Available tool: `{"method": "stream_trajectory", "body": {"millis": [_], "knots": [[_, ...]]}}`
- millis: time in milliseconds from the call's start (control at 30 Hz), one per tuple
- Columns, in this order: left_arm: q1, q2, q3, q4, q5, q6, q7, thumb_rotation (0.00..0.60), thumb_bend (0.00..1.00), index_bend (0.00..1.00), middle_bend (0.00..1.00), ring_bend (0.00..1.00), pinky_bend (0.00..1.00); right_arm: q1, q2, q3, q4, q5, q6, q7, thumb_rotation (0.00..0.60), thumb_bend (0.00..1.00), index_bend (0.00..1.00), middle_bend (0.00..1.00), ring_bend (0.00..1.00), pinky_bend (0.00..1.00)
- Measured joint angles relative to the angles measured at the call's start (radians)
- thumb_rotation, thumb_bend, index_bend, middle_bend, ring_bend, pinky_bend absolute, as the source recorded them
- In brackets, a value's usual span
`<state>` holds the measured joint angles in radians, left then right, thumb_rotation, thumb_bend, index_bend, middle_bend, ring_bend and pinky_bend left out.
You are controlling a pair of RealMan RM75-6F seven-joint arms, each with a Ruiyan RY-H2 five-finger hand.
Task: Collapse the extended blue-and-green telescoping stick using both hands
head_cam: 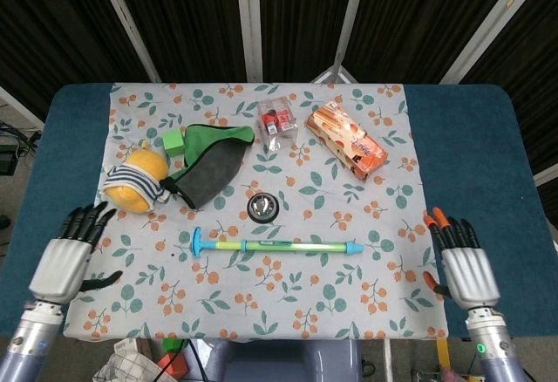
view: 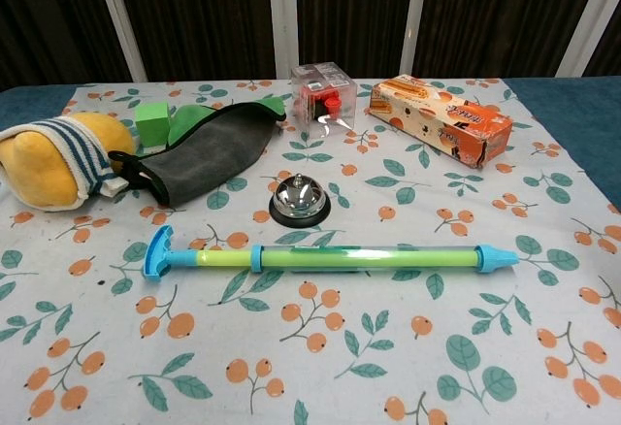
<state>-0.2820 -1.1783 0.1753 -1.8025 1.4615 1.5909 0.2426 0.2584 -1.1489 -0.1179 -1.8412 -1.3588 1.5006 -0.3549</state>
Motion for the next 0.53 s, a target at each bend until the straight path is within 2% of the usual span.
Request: {"method": "stream_trajectory", "body": {"millis": [267, 367, 533], "knots": [[0.115, 0.04, 0.024, 0.149, 0.055, 0.1, -0.135, 0.6, 0.16, 0.0, 0.0, 0.0, 0.0, -0.098, 0.033, -0.004, 0.128, -0.073, 0.126, 0.105, 0.6, 0.32, 0.0, 0.0, 0.0, 0.0], [0.145, 0.05, 0.017, 0.2, 0.053, 0.117, -0.185, 0.6, 0.16, 0.0, 0.0, 0.0, 0.0, -0.134, 0.036, 0.006, 0.185, -0.077, 0.149, 0.14, 0.6, 0.32, 0.0, 0.0, 0.0, 0.0], [0.183, 0.066, -0.017, 0.229, 0.028, 0.13, -0.277, 0.6, 0.16, 0.0, 0.0, 0.0, 0.0, -0.176, 0.048, 0.034, 0.2, -0.057, 0.159, 0.219, 0.6, 0.32, 0.0, 0.0, 0.0, 0.0]]}}
